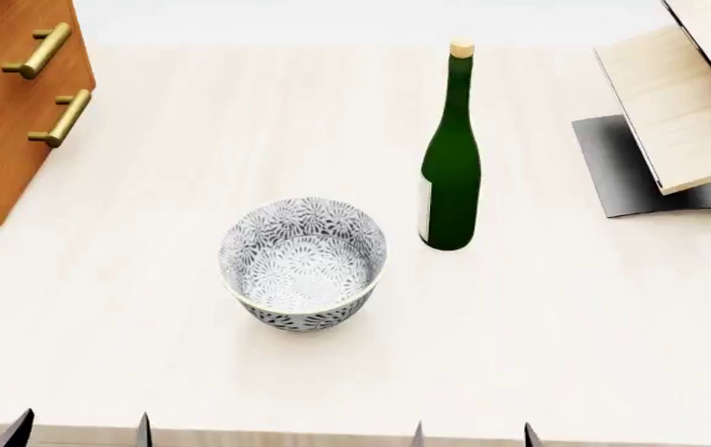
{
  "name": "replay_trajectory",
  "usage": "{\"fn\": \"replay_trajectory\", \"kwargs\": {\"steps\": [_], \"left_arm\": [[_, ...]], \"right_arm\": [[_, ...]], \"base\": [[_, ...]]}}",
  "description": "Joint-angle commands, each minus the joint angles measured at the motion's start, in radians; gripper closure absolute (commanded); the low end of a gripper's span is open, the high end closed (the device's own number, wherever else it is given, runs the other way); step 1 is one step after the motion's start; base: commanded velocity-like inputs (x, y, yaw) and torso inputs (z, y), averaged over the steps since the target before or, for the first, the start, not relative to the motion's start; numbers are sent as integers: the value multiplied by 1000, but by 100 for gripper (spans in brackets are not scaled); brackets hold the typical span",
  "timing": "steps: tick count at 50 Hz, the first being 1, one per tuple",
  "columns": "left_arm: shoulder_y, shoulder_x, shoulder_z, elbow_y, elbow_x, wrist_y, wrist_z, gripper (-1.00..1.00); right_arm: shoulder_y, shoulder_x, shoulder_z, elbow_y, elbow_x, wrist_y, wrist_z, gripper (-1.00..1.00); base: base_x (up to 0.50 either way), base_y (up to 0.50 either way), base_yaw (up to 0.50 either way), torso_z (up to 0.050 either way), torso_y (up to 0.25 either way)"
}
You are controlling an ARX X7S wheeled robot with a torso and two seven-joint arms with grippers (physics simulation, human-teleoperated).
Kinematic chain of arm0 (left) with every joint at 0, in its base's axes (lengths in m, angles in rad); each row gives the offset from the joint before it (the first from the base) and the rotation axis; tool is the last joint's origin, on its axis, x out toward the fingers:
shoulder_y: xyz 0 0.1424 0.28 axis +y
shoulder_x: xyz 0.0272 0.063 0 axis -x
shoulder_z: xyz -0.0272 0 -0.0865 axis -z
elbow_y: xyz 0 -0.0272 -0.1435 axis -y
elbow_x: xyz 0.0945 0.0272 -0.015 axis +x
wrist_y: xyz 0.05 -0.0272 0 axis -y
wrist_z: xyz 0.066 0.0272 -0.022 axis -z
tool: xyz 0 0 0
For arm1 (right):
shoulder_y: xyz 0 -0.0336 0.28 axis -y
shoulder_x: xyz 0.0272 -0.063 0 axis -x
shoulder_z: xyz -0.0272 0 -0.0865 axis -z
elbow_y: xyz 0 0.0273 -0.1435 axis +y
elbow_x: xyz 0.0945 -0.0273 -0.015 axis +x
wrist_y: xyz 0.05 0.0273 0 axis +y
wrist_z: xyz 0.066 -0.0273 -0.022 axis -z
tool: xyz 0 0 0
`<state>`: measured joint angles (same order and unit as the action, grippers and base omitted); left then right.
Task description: Put the wine bottle on the wine rack.
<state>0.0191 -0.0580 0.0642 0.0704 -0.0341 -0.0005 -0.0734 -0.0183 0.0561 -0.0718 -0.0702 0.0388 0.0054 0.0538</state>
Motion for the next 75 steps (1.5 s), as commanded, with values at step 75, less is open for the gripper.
{"fn": "replay_trajectory", "kwargs": {"steps": [75], "left_arm": [[257,-114,50,537,60,428,-183,-100]], "right_arm": [[-226,111,-58,-514,4,-418,109,-100]], "base": [[28,0,0,0,0]]}}
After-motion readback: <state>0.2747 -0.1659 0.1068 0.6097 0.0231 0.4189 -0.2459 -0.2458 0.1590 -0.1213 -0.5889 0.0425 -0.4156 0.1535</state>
